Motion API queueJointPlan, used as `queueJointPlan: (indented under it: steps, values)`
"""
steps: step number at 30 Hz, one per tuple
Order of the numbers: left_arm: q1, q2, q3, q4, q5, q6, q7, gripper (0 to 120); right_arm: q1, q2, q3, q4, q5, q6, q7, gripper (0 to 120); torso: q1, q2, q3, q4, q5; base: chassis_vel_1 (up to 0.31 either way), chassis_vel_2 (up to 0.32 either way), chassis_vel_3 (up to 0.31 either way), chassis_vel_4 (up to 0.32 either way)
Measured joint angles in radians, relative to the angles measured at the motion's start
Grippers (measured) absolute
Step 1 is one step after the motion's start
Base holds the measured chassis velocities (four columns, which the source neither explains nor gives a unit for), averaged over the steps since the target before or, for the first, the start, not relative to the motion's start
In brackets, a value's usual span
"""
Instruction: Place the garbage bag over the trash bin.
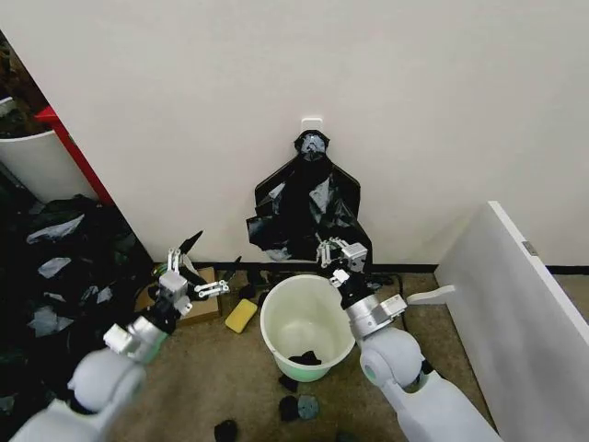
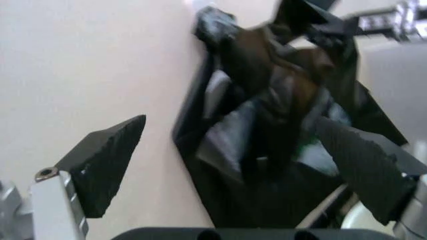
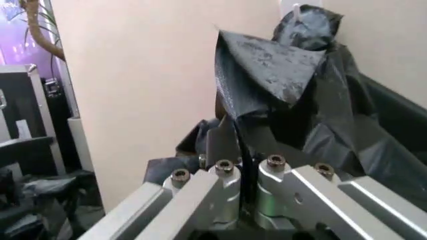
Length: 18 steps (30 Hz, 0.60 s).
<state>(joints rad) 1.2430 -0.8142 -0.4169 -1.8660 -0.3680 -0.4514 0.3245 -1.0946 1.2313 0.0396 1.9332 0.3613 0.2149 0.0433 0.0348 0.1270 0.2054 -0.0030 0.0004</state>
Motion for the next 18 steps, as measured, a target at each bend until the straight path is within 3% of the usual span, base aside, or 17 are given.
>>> queueJointPlan:
  steps: [3,9,18]
  values:
    - [-0.123,0.034,0.056,0.079,0.045,0.007,0.066,100,0.009,0.011,-0.002,-0.008,-0.001,0.0,-0.006,0,0.0,0.0,0.0,-0.0004,0.0003,0.0,0.0,0.0,0.0]
    - [-0.264,0.048,0.126,0.169,0.135,0.005,0.083,100,0.021,0.019,-0.003,-0.019,-0.003,0.003,-0.016,0,0.0,0.0,0.0,-0.0001,0.0002,0.0,0.0,0.0,0.0]
    - [-0.347,0.028,0.191,0.202,0.152,0.003,0.073,100,0.023,0.03,0.0,-0.033,-0.013,0.007,-0.028,0,0.0,0.0,0.0,-0.0003,0.0004,0.0,0.0,0.0,0.0]
